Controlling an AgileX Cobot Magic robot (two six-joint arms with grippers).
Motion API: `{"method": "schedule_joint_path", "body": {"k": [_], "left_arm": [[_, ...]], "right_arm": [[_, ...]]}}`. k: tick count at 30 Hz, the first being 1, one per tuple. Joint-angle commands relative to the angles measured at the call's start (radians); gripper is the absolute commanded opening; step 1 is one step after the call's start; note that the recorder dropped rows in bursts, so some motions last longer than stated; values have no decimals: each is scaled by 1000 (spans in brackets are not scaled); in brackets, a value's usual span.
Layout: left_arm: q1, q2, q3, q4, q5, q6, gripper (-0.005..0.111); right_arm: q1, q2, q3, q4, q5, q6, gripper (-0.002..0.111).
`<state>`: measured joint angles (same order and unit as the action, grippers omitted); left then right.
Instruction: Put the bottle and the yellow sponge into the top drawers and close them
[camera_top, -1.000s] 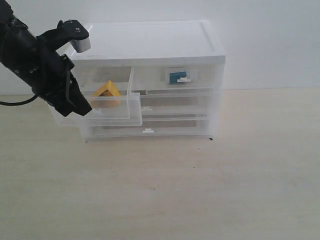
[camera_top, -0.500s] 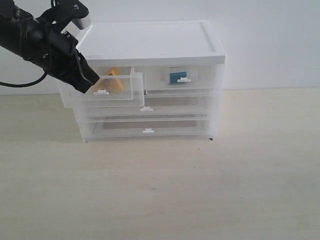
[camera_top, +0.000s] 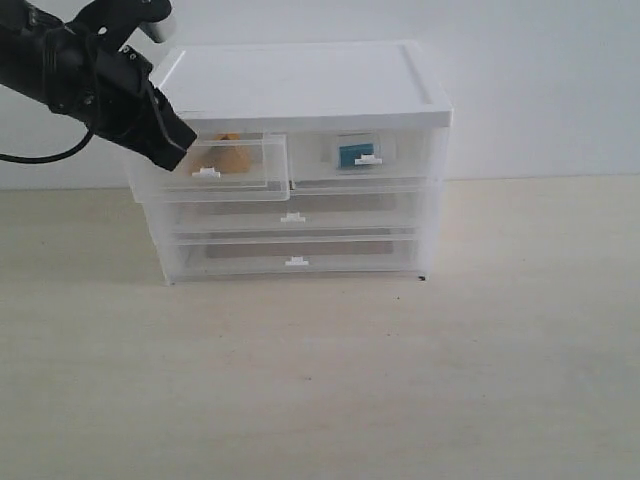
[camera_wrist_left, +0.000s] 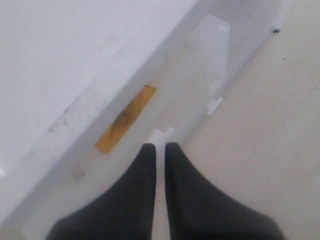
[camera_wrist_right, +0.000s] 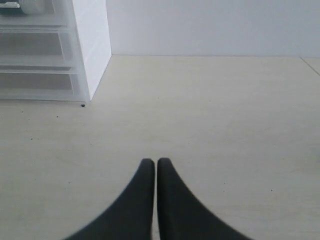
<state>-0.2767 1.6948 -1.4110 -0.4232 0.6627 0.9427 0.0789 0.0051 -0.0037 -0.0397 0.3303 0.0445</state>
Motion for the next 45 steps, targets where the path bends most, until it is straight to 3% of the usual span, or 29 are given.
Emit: {"method": "schedule_joint_path", "body": {"k": [1,6,11,17,20,25,31,39,45], "left_arm": [[1,1,2,-14,165,-9,5],[1,47,2,-7,108,-9,5],[1,99,2,-20,-152,-11,5],[1,126,2,-29,-353,-11,5],[1,124,2,-29,-315,-11,5],[1,48,2,-15,-43,-28,5],[1,-56,2,102,115,-263,4],[1,-229,84,339,103,-680,4],[1,-403,256,361,-34,-761,4]], "right_arm": [[1,-5,4,1,-8,1,0],[1,-5,4,1,-8,1,0],[1,-5,4,1,-8,1,0],[1,-5,4,1,-8,1,0],[1,-5,4,1,-8,1,0],[1,-5,4,1,-8,1,0],[1,-5,4,1,-8,1,0],[1,-5,4,1,-8,1,0],[1,-5,4,1,-8,1,0]]}}
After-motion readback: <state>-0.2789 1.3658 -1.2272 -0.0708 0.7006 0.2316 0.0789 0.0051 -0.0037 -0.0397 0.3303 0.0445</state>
